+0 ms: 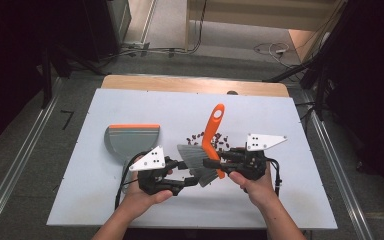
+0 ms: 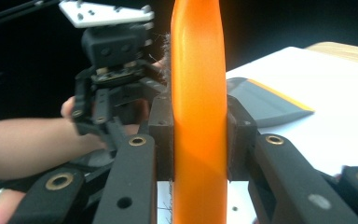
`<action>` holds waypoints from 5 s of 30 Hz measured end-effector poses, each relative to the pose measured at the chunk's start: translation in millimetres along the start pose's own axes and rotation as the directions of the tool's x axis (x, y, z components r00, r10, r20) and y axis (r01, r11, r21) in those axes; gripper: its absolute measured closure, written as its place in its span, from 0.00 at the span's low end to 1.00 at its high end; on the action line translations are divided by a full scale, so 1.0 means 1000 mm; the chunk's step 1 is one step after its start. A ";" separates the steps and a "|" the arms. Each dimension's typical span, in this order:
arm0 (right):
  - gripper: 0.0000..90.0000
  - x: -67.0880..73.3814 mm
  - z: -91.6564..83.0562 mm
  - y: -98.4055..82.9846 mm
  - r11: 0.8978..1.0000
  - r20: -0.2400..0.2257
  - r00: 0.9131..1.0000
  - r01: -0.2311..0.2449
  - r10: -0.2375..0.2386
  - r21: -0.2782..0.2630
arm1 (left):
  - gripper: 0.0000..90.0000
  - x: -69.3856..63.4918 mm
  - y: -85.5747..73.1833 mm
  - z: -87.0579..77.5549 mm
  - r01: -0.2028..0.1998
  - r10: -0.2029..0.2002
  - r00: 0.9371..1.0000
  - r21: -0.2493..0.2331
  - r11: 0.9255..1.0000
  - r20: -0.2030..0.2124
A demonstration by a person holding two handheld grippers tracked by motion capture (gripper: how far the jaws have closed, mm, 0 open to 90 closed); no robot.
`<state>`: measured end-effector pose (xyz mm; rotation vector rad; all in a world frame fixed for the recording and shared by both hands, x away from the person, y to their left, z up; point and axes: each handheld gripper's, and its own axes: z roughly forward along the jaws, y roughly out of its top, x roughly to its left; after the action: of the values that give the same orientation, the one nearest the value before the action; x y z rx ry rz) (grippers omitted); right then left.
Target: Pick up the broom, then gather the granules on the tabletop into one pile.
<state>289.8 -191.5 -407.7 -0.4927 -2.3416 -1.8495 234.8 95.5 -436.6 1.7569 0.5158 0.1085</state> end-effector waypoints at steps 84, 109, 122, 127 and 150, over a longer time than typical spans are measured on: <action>0.77 -0.117 0.072 0.012 0.680 0.608 0.681 -0.217 -0.408 0.700 | 0.00 0.019 -0.039 -0.089 0.011 -0.039 0.924 -0.075 0.997 -0.379; 0.77 -0.070 0.071 0.007 0.657 0.485 0.741 -0.079 -0.464 0.750 | 0.00 0.019 -0.038 -0.088 0.019 -0.045 0.924 -0.072 0.997 -0.379; 0.77 -0.110 0.101 0.035 0.627 0.471 0.699 -0.041 -0.538 0.778 | 0.00 0.019 -0.040 -0.091 0.018 -0.046 0.924 -0.078 0.997 -0.379; 0.77 -0.120 0.113 0.026 0.627 0.463 0.700 -0.028 -0.544 0.778 | 0.00 0.020 -0.041 -0.093 0.021 -0.048 0.925 -0.076 0.997 -0.378; 0.76 -0.061 0.108 -0.001 0.569 0.307 0.789 0.065 -0.533 0.819 | 0.00 0.019 -0.040 -0.090 0.017 -0.040 0.926 -0.065 0.998 -0.376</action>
<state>359.0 -98.2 -453.0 -0.5106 -3.4651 -0.5400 209.9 190.5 -455.8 1.6732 0.8080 0.4449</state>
